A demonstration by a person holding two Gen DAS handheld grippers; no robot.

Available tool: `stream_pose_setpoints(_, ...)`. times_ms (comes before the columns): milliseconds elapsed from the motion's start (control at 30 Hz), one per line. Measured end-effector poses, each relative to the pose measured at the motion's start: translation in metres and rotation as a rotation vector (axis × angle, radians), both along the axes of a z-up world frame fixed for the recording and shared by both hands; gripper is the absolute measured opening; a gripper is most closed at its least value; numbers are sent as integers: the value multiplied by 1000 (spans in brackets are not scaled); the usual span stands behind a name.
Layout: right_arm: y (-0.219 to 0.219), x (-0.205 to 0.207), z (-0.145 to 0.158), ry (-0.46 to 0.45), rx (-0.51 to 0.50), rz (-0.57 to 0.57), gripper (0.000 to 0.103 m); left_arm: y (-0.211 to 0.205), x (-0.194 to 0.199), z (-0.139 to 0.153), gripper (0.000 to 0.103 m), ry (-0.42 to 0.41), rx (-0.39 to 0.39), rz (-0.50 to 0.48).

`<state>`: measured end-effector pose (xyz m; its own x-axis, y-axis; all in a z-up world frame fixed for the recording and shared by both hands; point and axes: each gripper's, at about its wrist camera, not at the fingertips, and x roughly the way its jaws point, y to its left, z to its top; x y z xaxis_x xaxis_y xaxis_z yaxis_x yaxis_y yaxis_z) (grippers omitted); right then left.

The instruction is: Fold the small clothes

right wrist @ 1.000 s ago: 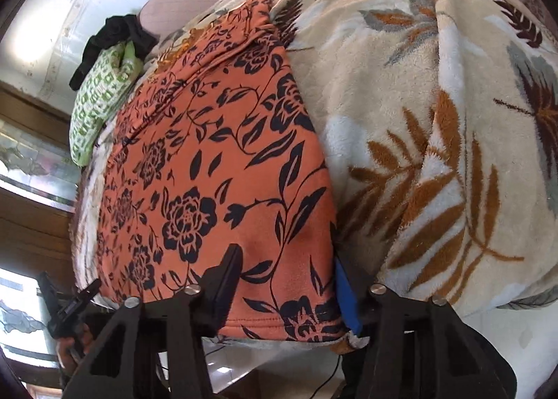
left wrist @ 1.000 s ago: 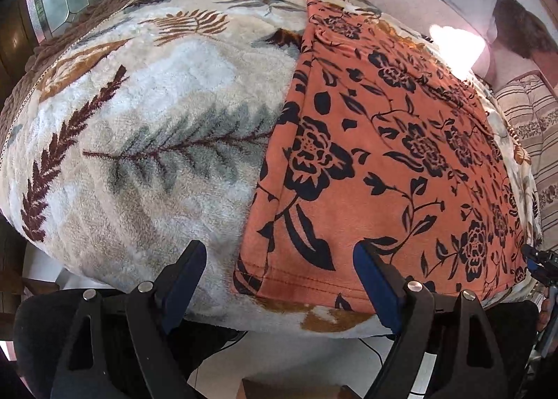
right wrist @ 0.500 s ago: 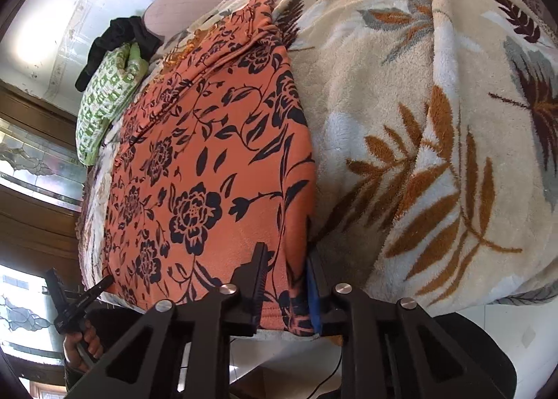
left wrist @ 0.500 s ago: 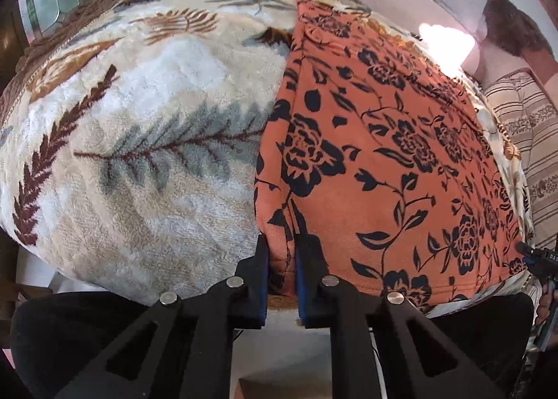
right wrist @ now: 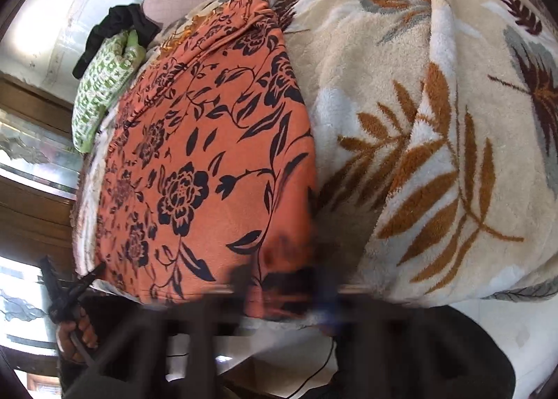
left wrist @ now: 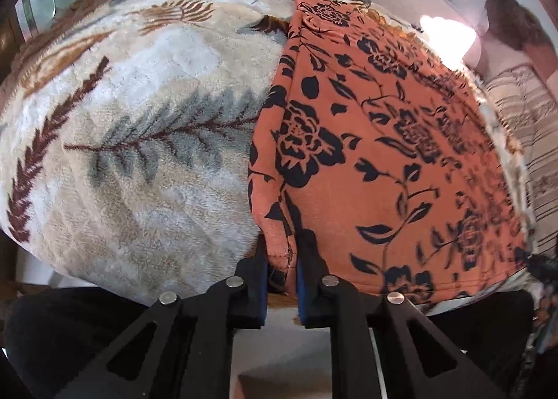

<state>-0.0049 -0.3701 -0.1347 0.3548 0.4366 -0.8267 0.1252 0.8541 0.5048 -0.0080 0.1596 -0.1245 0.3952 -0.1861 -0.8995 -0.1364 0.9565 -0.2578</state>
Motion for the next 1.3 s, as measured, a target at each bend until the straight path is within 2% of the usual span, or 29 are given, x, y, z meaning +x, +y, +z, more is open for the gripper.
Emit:
stream_pose_setpoints(67,-1,-3,9,-23,20,-13,7,5,-3,12,12,-32,-55,14)
stream_pose_setpoints(133,-4,-5,22,-59,64,-35,7,6,-6,21,12,-66,-73,12)
stream_pose_setpoints(200,-6,-5,25,-81,96,-53,7,6,-4,12,12,-34,-59,14)
stream_pose_setpoints(267,-9,0,8,-34,102,-79,7,9,1,-8,12,36,-59,22)
stream_pose_setpoints(333,-11,1,-12,18,134,-98,7,12,2,-9,12,43,-76,31)
stream_pose_setpoints(467,-13,0,-8,-13,194,-92,7,4,4,13,12,-16,-44,-20)
stream_pose_setpoints(533,-16,5,-10,-18,201,-80,7,2,11,2,12,23,-21,-24)
stream_pose_setpoints(600,-19,8,-20,9,236,-96,7,6,13,-7,12,56,-44,5)
stream_pose_setpoints(733,-19,10,-6,-44,311,-103,7,5,15,22,12,-25,-71,-20)
stream_pose_setpoints(867,-22,22,4,-70,370,-108,7,4,38,48,12,-63,-118,-30)
stream_pose_setpoints(1000,-20,67,31,-136,428,-97,7,0,81,87,12,-139,-160,-79)
stream_pose_setpoints(1167,-32,164,88,-286,439,-94,7,4,176,137,12,-251,-217,-91)
stream_pose_setpoints(1233,-36,211,106,-337,418,-108,7,11,221,145,12,-277,-219,-42)
stream_pose_setpoints(1300,-37,255,116,-370,424,-126,7,16,263,139,12,-264,-243,-1)
